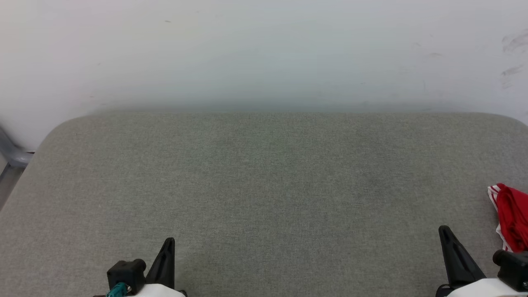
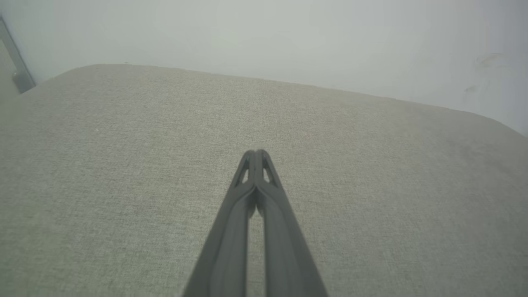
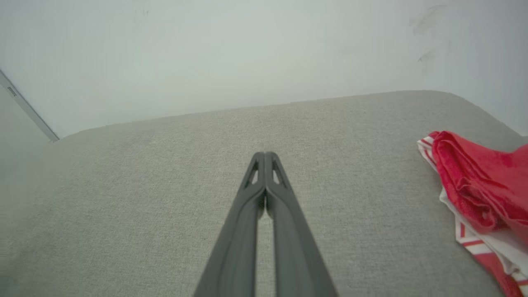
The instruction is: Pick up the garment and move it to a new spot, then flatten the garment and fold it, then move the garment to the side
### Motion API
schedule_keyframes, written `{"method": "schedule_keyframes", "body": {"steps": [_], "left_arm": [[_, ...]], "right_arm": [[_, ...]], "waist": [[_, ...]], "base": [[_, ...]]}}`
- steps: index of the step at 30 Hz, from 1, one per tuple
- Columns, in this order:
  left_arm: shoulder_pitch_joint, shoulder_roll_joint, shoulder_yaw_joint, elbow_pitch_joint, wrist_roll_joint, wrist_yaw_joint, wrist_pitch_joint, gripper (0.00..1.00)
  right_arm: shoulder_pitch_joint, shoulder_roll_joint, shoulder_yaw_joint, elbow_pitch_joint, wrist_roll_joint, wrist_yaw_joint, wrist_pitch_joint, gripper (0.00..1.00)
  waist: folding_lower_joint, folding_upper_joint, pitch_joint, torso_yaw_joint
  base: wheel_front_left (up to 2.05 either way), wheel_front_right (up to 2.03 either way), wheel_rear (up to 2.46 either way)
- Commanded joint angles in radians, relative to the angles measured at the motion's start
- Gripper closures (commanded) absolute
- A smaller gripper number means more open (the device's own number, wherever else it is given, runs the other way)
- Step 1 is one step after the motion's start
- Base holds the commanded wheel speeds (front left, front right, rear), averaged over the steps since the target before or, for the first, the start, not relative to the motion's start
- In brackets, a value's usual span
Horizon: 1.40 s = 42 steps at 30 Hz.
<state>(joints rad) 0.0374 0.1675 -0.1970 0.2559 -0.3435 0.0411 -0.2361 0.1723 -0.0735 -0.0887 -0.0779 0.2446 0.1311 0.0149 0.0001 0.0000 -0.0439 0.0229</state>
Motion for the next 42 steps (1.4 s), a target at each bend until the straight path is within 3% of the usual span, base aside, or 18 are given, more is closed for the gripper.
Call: {"method": "schedule_keyframes", "body": {"steps": [1,20,42], "left_arm": [[-0.026,-0.002,0.018,-0.014,-0.046,-0.010,0.010,1.00],[-0.058,-0.031,0.091,-0.016,-0.351,-0.051,0.094,1.00],[-0.086,-0.056,0.157,-0.016,-0.620,-0.087,0.170,1.00]], "right_arm": [[-0.024,0.000,-0.003,-0.003,0.053,0.000,0.004,1.00],[-0.091,0.006,-0.009,0.076,0.381,0.000,0.027,1.00],[-0.150,0.011,-0.014,0.148,0.670,0.000,0.048,1.00]], "waist": [[0.0000,0.0000,0.001,0.000],[0.0000,0.0000,0.008,-0.004],[0.0000,0.0000,0.016,-0.008]], "base": [[0.00,0.00,0.00],[0.00,0.00,0.00],[0.00,0.00,0.00]]}}
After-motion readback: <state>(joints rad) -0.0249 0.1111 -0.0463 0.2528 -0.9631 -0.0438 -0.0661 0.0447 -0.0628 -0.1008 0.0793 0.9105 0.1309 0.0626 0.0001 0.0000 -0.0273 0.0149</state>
